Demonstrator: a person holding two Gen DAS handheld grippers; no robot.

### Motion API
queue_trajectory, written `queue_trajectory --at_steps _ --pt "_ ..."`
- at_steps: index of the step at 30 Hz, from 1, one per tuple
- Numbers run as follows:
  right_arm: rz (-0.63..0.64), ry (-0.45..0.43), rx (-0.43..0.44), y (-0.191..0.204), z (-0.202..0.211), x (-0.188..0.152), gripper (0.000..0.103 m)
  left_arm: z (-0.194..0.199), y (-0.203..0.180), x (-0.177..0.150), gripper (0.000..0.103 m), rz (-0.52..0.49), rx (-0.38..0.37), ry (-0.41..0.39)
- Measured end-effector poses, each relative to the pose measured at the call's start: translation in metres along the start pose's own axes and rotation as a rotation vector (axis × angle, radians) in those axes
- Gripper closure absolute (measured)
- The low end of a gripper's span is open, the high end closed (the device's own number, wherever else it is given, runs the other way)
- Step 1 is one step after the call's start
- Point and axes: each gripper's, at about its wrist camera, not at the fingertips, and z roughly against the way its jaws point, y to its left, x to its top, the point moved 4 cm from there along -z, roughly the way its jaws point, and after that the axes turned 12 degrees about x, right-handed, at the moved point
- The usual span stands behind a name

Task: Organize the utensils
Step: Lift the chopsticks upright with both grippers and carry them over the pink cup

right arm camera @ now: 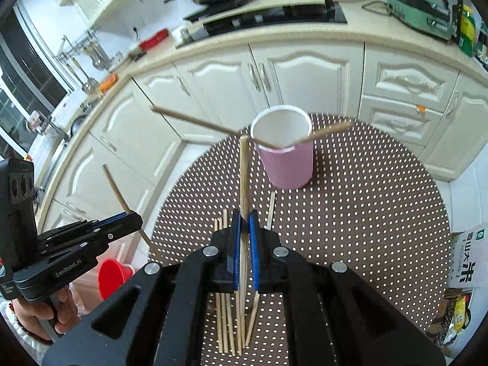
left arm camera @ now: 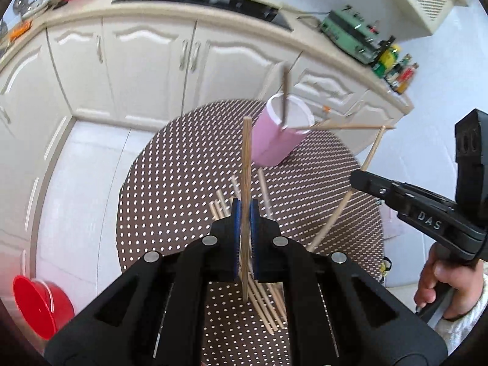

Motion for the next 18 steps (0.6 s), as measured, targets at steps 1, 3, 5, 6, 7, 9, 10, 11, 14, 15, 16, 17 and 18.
queue_trajectory --at_steps 1,3,5,6,7,9,10,11,14,15,16,17,18 --pt "0.004 -0.012 0.000 0.000 0.001 -0.001 0.098 0.004 -0.002 0.002 0.097 -0.004 -0.006 -0.010" --pt "0.017 -0.044 -0.004 0.003 0.012 0.002 0.098 0.016 -0.005 0.009 0.097 -0.018 -0.023 -0.036" --pt "0.024 -0.072 -0.002 0.007 0.021 0.006 0.098 0.026 -0.010 0.017 0.097 -0.027 -0.031 -0.066" --pt "0.029 -0.085 -0.004 0.012 0.027 0.009 0.098 0.030 -0.012 0.022 0.097 -0.025 -0.035 -0.080" --pt "0.037 -0.103 -0.008 0.014 0.034 0.013 0.098 0.034 -0.014 0.025 0.097 -0.024 -0.041 -0.090" --pt "0.056 -0.135 -0.010 0.018 0.045 0.023 0.098 0.044 -0.020 0.036 0.097 -0.026 -0.054 -0.124" --pt "0.062 -0.146 -0.011 0.019 0.049 0.027 0.099 0.047 -0.021 0.039 0.097 -0.028 -0.058 -0.136" --pt "0.070 -0.161 -0.013 0.020 0.054 0.033 0.098 0.051 -0.023 0.045 0.097 -0.028 -0.060 -0.152" --pt "0.088 -0.202 -0.016 0.021 0.065 0.047 0.099 0.060 -0.030 0.065 0.097 -0.023 -0.073 -0.193" --pt "0.096 -0.220 -0.021 0.021 0.069 0.053 0.098 0.063 -0.031 0.069 0.097 -0.021 -0.077 -0.204" --pt "0.104 -0.232 -0.024 0.021 0.072 0.058 0.098 0.065 -0.033 0.074 0.097 -0.019 -0.080 -0.217" --pt "0.111 -0.242 -0.027 0.021 0.075 0.063 0.098 0.067 -0.035 0.080 0.097 -0.018 -0.083 -0.229" --pt "0.118 -0.258 -0.034 0.020 0.079 0.069 0.098 0.070 -0.038 0.089 0.097 -0.016 -0.087 -0.243"
